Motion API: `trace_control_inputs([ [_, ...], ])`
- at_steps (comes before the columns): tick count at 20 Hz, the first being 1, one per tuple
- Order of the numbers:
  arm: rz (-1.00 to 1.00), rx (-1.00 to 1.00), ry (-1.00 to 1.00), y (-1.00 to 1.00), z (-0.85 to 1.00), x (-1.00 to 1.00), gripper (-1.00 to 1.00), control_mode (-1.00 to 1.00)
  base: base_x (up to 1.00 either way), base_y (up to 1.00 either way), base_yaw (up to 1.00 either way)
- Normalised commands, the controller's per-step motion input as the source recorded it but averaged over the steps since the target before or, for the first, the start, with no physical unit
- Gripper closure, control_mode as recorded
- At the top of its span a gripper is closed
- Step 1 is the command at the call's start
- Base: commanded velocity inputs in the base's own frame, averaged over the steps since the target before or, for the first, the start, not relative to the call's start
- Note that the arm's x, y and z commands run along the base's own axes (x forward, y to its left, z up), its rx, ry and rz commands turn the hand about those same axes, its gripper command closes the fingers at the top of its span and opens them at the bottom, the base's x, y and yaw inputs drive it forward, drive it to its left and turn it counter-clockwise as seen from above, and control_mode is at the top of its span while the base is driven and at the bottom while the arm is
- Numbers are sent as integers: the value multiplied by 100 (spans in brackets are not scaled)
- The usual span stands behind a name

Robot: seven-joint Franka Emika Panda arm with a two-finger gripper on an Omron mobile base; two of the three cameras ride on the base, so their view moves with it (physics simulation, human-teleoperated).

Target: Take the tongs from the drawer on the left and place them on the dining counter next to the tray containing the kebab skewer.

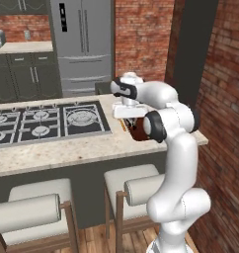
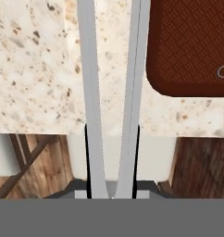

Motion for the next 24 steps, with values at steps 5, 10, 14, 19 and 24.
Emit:
trace_control_inputs([
  [5,-3,0,0,21,-10,50,100,-100,0,0,0],
  [10,0,0,0,0,-12,56,100,-100,0,0,0],
  [14,0,0,0,-16,-28,14,100,-100,0,0,0],
  [19,0,0,1,-8,-49,0,100,-100,0,0,0],
  [24,0,0,3,0,-38,0,100,-100,0,0,0],
])
